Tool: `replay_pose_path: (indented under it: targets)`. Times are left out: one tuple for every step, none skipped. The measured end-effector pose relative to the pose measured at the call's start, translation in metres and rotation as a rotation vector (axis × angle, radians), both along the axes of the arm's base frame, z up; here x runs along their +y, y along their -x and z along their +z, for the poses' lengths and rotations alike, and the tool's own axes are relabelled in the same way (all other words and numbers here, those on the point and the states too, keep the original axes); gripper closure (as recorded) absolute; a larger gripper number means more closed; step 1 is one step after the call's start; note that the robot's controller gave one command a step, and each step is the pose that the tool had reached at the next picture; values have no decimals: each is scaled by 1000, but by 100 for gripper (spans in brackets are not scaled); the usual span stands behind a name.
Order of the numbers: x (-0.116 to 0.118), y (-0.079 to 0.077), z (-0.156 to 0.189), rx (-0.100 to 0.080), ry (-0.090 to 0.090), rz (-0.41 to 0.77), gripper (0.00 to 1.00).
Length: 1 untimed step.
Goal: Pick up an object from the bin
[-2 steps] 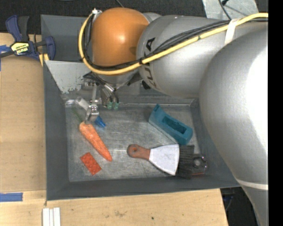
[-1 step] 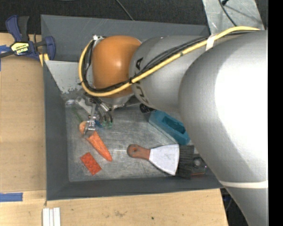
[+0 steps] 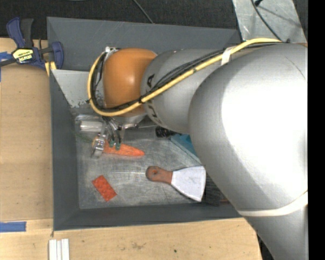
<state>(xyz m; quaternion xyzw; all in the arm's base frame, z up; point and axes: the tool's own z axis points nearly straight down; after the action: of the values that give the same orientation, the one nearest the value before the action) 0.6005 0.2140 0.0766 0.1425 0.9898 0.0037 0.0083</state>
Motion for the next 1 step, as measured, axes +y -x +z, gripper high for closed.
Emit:
replay_pose_path:
  targets:
    - [-22,19,34,19,5,-23,0]
